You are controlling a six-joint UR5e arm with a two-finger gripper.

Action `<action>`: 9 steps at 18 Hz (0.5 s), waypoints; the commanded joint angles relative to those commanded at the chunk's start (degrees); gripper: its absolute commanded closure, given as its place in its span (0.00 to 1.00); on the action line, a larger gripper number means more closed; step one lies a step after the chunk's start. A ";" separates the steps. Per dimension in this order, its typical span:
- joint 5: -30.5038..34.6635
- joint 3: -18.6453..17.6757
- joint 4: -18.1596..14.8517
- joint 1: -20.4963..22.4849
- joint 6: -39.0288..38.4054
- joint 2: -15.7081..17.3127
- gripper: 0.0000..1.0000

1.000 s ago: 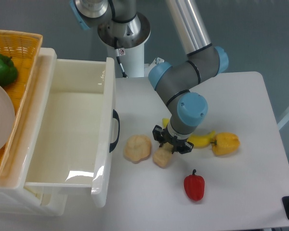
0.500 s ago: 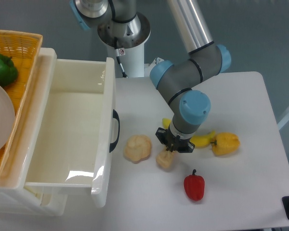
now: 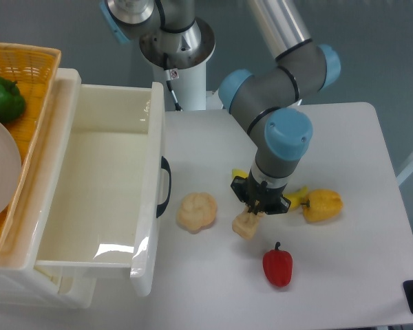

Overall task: Pick up the square bread
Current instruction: 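Lift the square bread piece up off the table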

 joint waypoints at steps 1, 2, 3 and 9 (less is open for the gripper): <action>-0.35 0.62 -1.32 0.18 0.88 0.53 1.00; -0.36 0.88 -2.55 1.05 2.10 1.31 1.00; -0.53 0.89 -3.70 1.84 3.59 2.19 1.00; -0.80 0.89 -9.68 6.94 14.85 6.24 1.00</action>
